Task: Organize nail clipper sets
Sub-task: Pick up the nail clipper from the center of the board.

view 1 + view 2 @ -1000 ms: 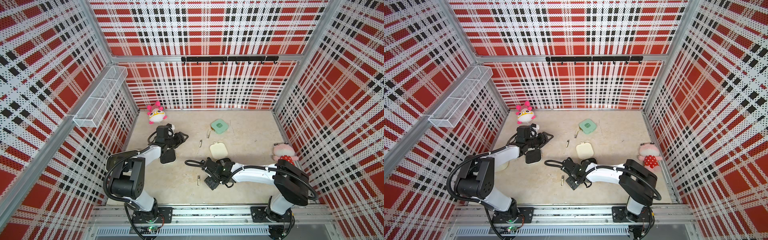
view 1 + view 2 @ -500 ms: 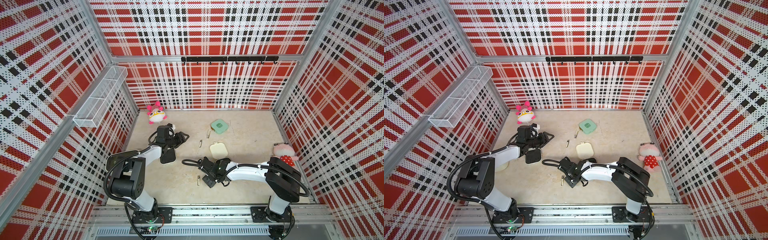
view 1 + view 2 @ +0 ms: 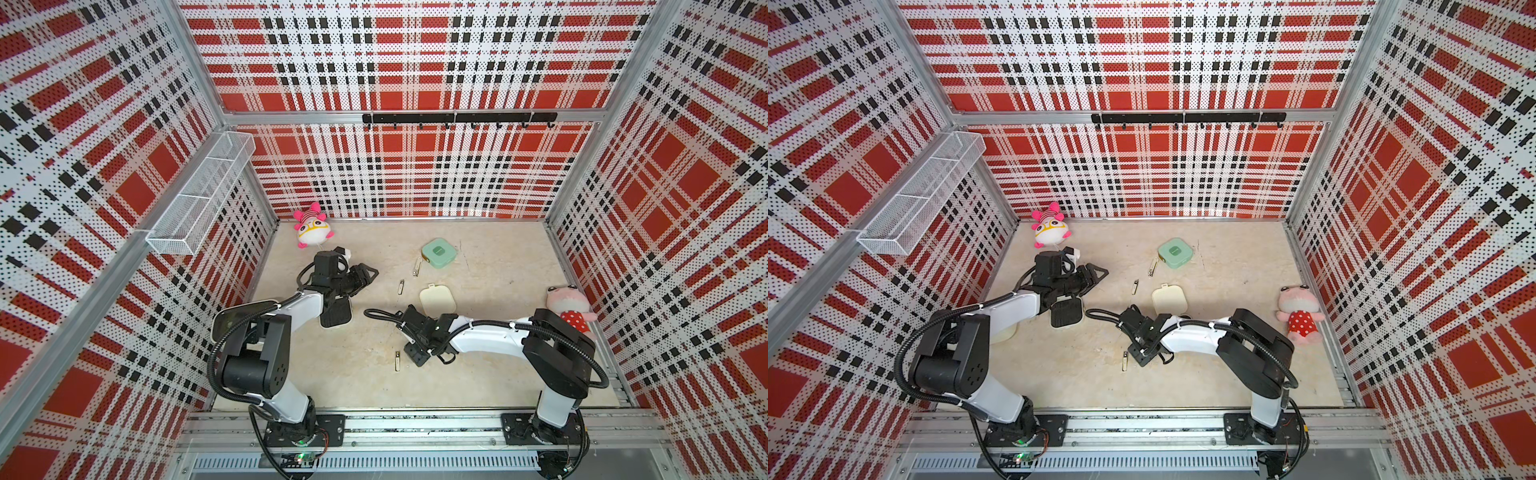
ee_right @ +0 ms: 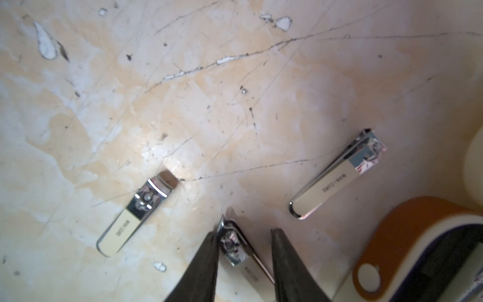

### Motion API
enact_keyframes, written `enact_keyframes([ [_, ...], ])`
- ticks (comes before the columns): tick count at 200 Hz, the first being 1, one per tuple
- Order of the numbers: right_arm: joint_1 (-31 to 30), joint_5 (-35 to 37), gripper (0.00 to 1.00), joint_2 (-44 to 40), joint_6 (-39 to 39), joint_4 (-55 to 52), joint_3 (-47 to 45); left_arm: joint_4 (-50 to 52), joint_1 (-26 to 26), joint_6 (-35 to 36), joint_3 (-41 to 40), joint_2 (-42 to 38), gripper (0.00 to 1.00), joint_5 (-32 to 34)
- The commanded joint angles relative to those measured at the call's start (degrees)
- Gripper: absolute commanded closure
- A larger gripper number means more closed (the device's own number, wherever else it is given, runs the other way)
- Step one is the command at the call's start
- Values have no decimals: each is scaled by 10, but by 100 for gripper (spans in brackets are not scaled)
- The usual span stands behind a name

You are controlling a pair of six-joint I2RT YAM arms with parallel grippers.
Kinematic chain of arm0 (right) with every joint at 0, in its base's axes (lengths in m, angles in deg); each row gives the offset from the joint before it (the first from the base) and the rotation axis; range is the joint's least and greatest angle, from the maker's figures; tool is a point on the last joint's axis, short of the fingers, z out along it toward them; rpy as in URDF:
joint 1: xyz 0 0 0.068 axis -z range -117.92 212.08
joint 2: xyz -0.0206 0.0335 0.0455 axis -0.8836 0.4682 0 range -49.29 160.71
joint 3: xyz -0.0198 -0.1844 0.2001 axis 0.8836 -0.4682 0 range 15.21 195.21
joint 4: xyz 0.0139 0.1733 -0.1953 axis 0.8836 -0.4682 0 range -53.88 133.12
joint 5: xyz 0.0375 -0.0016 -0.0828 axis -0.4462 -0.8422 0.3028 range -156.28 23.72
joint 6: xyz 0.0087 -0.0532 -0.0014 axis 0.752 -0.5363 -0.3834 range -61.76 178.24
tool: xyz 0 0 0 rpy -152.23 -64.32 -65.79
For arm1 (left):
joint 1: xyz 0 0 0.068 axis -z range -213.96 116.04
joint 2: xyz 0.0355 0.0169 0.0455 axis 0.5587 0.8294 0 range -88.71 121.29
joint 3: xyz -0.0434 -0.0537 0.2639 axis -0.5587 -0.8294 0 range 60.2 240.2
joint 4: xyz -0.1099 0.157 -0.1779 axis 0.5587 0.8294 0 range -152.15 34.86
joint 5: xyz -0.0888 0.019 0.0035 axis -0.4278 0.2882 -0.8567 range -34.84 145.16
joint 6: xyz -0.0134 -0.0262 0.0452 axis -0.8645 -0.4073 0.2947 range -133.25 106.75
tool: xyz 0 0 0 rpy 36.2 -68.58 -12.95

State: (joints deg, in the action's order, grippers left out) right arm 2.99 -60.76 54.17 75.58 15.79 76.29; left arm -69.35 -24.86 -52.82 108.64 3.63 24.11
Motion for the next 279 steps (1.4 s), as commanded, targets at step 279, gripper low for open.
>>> enact_keyframes([
  [279,4,7,86,-12,20,-21,1,-25,42,-10,6,27,36,3],
])
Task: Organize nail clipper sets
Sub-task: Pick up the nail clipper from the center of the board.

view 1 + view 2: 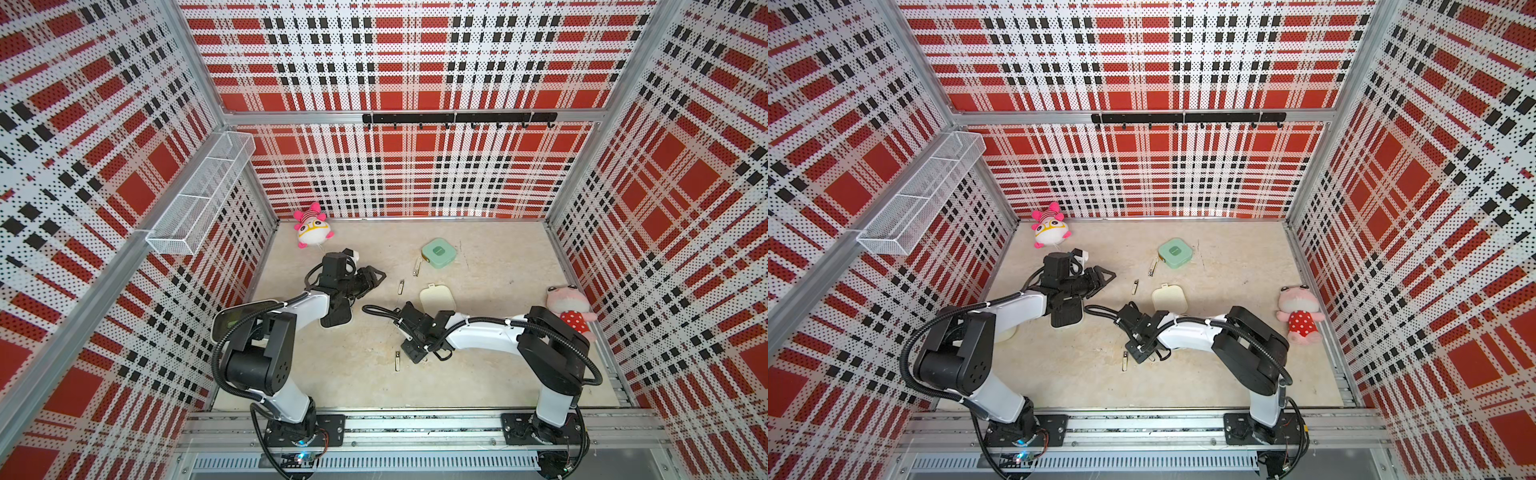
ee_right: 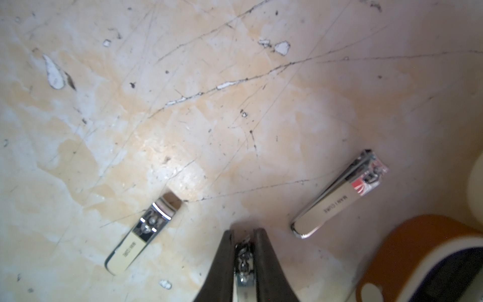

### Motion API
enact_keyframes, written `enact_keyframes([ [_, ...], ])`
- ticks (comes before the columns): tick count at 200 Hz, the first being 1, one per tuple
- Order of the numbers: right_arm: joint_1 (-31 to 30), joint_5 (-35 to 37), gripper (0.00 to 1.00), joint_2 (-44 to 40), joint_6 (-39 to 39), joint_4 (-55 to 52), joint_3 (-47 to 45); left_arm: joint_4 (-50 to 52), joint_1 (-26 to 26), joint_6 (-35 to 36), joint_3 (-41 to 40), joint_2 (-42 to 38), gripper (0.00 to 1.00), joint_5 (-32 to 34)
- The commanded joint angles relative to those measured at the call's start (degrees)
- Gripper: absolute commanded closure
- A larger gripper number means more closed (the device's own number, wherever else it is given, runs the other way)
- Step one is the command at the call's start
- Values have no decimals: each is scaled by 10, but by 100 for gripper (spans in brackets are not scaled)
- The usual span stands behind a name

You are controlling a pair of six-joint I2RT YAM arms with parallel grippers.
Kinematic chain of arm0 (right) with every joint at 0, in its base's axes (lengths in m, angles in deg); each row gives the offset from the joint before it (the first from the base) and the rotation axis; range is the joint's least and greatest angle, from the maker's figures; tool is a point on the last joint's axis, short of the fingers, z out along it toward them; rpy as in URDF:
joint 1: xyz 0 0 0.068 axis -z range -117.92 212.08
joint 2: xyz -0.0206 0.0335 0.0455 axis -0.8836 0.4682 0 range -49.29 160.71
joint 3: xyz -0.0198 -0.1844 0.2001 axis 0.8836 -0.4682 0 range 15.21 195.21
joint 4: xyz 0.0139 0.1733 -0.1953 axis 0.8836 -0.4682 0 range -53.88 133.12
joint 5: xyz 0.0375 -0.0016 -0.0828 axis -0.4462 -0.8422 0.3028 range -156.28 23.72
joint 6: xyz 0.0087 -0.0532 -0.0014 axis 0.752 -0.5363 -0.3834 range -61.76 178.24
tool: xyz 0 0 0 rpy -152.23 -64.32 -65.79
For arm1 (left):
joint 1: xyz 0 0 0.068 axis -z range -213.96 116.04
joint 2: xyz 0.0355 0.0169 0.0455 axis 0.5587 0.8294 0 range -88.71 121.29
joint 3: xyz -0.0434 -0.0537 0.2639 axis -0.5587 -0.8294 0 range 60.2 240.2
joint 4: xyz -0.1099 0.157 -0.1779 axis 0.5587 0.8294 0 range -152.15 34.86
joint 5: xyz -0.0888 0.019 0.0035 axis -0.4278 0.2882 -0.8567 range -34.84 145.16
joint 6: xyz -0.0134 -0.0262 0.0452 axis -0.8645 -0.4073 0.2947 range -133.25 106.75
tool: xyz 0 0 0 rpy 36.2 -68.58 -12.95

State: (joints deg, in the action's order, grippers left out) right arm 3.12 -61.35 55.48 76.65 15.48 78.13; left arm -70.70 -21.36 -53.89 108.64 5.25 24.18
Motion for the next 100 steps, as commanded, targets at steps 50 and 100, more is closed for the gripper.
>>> enact_keyframes([
  [50,14,31,86,-76,26,3,-42,-14,36,-7,19,21,36,5],
  [100,60,58,86,-156,46,21,-90,-17,93,-22,58,49,36,4],
])
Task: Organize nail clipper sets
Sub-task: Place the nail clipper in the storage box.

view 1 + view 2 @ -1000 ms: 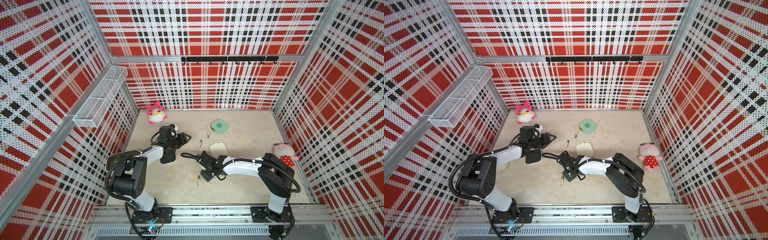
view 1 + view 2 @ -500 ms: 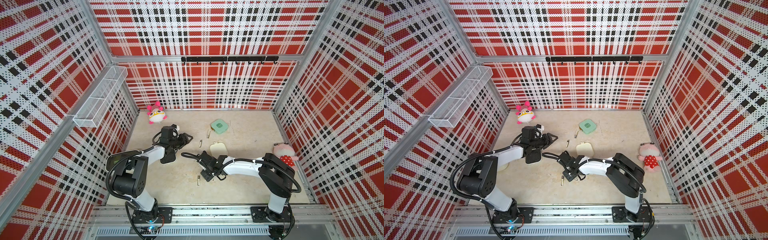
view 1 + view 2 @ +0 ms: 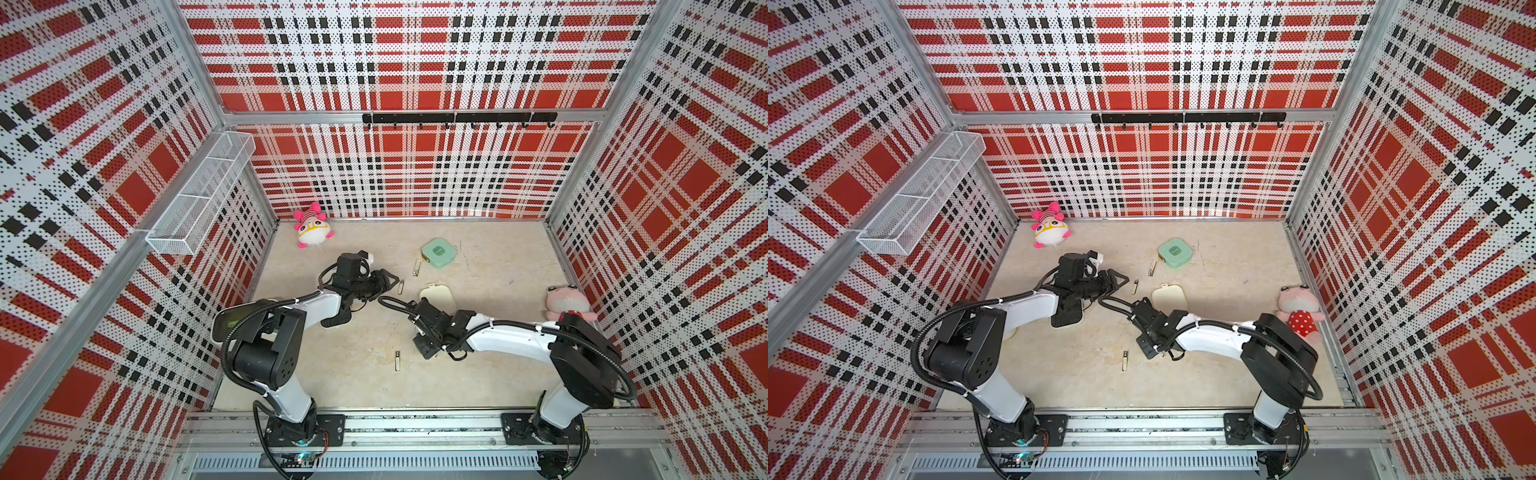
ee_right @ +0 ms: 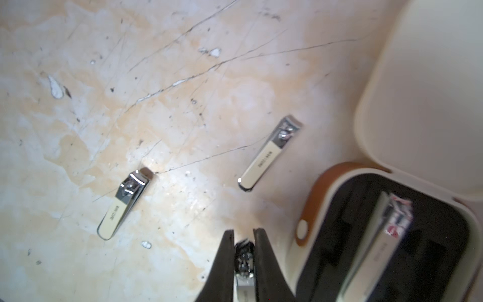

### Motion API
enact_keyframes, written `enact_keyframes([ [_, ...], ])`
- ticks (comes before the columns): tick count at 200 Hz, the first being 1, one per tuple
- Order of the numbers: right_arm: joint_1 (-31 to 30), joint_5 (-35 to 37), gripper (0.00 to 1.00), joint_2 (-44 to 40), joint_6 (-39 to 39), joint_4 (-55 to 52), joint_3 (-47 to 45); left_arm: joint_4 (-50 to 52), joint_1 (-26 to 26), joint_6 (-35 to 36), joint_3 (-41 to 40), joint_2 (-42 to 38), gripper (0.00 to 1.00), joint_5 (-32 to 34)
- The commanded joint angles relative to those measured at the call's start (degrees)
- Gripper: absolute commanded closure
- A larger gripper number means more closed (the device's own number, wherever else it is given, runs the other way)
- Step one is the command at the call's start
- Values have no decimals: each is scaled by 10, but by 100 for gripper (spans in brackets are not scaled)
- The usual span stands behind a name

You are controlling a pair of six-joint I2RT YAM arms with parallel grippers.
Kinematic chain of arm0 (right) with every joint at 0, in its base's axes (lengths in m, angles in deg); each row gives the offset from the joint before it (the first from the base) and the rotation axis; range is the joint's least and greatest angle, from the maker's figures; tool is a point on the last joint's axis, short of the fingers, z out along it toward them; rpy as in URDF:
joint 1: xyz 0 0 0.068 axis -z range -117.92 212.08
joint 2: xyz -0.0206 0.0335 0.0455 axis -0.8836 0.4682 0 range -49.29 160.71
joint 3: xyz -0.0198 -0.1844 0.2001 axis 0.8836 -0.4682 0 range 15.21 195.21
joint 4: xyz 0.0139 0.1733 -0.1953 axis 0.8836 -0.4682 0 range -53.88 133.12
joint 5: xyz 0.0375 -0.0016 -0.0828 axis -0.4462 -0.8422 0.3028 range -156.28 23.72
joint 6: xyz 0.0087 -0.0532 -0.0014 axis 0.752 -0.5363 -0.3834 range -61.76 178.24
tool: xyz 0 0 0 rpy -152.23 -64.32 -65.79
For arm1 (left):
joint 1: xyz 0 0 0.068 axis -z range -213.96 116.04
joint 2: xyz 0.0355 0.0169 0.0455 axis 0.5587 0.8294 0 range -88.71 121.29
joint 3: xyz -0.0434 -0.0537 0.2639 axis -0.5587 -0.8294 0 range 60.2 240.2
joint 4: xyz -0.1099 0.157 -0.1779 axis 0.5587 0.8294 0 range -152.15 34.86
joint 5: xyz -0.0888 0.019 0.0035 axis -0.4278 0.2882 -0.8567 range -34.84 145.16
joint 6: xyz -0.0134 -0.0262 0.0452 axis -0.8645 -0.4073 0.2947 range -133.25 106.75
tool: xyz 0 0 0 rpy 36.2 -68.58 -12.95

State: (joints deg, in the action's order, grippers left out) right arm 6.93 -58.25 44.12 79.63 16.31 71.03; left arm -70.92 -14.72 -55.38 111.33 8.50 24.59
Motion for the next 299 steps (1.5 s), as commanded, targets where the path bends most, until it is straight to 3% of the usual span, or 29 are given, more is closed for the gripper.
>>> enact_keyframes([
  [1,23,28,86,-45,16,13,-21,-16,28,-8,32,18,36,0],
  [62,103,69,85,-110,36,47,-89,-30,122,-38,107,83,36,-2],
  [110,129,73,85,-105,40,88,-106,-51,157,-59,134,128,36,-3],
  [299,144,41,86,-59,25,157,-135,-87,148,-70,110,174,38,3],
])
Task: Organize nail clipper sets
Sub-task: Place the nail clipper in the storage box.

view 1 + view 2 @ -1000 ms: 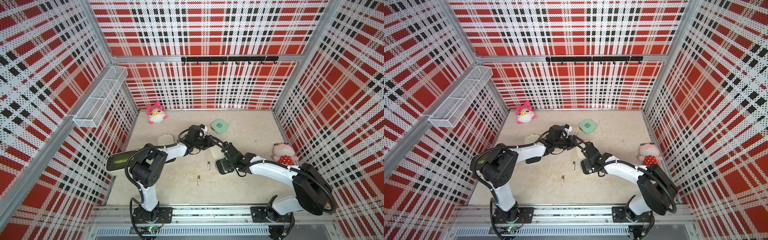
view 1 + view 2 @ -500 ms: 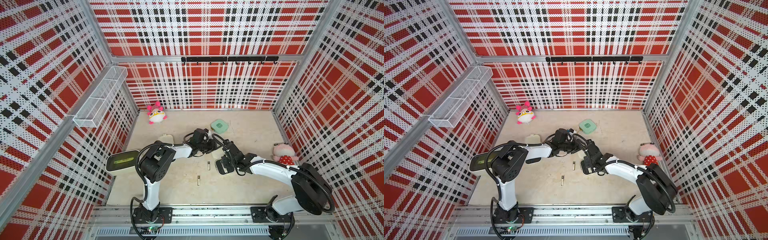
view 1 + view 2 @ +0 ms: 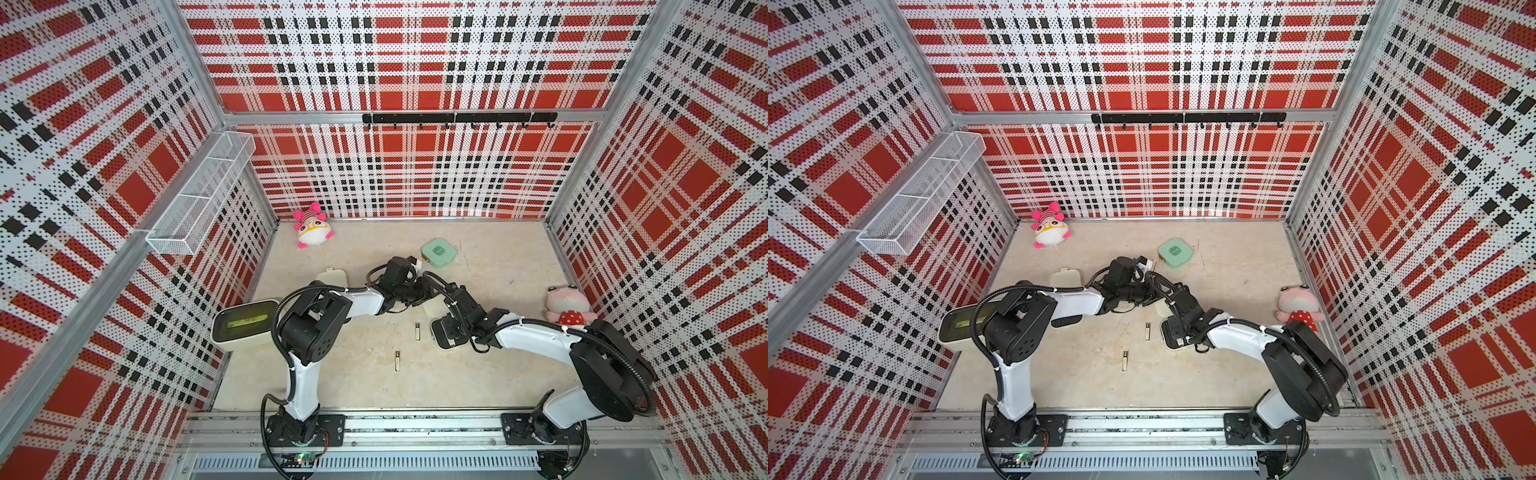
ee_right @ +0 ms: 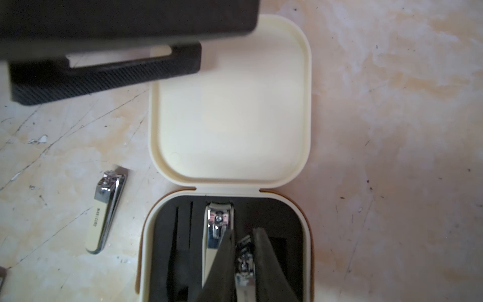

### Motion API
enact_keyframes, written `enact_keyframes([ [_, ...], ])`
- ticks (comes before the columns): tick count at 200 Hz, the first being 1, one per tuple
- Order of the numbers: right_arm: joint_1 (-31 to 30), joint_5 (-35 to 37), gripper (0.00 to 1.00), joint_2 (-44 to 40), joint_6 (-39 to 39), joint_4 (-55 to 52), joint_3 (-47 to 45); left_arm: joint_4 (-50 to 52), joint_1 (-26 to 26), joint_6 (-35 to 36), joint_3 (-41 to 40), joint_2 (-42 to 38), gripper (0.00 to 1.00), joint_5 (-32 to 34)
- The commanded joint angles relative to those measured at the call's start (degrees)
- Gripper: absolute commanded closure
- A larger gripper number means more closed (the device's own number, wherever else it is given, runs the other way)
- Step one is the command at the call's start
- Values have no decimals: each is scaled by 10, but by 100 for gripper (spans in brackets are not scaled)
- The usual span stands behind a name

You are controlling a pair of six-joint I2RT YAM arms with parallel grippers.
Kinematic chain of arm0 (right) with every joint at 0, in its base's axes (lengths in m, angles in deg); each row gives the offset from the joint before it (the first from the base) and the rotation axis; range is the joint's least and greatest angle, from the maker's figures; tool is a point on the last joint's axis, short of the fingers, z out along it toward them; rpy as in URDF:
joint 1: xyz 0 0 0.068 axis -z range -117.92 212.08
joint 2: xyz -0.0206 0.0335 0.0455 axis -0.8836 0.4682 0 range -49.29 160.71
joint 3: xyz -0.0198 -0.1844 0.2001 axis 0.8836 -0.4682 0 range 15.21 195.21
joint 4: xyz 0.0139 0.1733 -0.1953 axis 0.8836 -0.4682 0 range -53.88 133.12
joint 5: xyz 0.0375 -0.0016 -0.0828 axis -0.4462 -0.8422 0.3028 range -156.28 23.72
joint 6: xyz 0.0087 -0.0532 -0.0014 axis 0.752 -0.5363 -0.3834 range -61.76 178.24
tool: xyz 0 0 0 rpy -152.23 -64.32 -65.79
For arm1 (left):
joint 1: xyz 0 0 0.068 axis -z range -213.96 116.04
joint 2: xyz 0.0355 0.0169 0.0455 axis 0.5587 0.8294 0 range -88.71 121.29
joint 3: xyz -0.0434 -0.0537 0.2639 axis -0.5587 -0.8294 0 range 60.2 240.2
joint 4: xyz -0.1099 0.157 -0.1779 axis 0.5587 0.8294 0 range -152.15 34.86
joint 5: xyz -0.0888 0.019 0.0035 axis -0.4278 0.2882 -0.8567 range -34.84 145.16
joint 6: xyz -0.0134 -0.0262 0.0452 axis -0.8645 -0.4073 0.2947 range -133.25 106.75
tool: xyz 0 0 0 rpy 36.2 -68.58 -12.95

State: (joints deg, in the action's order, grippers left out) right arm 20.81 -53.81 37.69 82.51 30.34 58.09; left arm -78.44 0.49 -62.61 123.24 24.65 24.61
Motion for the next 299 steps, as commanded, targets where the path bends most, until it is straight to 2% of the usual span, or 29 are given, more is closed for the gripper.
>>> enact_keyframes([
  [1,5,-3,86,6,-4,17,-6,-12,-4,2,-9,13,38,3],
  [154,4,-3,86,8,24,-2,-20,-15,-11,8,-23,22,39,7],
  [234,4,-3,80,20,28,-6,-16,-15,-11,8,-22,22,39,6],
  [299,3,3,70,15,28,-10,-8,-15,-11,8,-22,23,39,3],
])
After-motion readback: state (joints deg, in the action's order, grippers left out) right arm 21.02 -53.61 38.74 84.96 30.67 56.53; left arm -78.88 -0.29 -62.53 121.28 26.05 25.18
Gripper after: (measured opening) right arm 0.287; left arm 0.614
